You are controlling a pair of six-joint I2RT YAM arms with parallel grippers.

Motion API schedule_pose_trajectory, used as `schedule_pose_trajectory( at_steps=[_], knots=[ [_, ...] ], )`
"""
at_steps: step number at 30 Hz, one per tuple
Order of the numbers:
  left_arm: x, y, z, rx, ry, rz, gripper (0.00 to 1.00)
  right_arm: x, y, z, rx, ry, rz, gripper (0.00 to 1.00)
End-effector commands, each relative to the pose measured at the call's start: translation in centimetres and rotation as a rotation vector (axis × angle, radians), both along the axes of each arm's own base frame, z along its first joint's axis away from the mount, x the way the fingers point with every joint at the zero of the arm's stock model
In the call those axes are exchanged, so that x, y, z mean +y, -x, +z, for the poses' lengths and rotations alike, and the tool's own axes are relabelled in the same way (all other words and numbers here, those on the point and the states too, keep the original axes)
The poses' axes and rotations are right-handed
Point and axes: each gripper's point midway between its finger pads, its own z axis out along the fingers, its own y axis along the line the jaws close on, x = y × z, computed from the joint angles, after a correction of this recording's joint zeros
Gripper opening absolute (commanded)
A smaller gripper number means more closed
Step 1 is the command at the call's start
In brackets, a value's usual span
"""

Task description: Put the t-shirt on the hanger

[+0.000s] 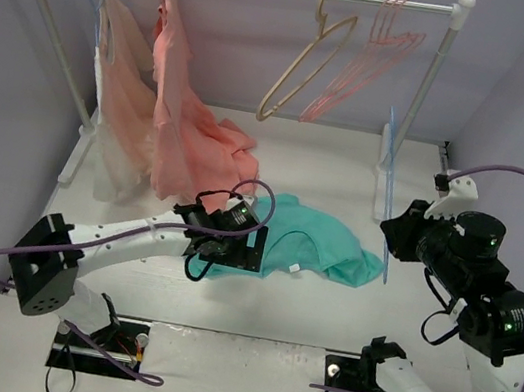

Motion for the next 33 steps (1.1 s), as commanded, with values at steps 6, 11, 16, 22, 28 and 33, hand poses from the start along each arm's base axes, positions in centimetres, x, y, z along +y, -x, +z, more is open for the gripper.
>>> schedule_pose_trajectory(
  at_steps=[6,11,16,22,28,33],
  knots=[
    [-3.9,-3.7,-2.1,-0.079,0.015,0.087,0.9,0.6,2.1,-1.4,0.03,0.003,0.082,0.0],
    [-4.3,-4.6,-4.5,-0.073,-0.028,0.114,0.73,0.7,2.8,-2.0,0.041,0.006,0.108,0.0],
    [-4.4,-5.2,-5.4,-0.08,-0.065,0.121,0.54,1.3,3.2,-2.4,0.055,-0.008,0.142,0.0],
    [-3.9,-5.7,-6.0,-0.089,-0.128,0.093,0.15,2.9,4.0,-3.7,0.107,-0.026,0.251,0.0],
    [-1.1,-7.2,-4.1,-0.118,-0.174,0.0,0.0,5.1,4.6,-3.9,0.137,-0.054,0.412,0.0],
    [2.7,-8.4,-2.2,-0.112,-0.198,-0.107,0.0,6.8,5.4,-4.7,0.177,-0.087,0.516,0.0]
  ],
)
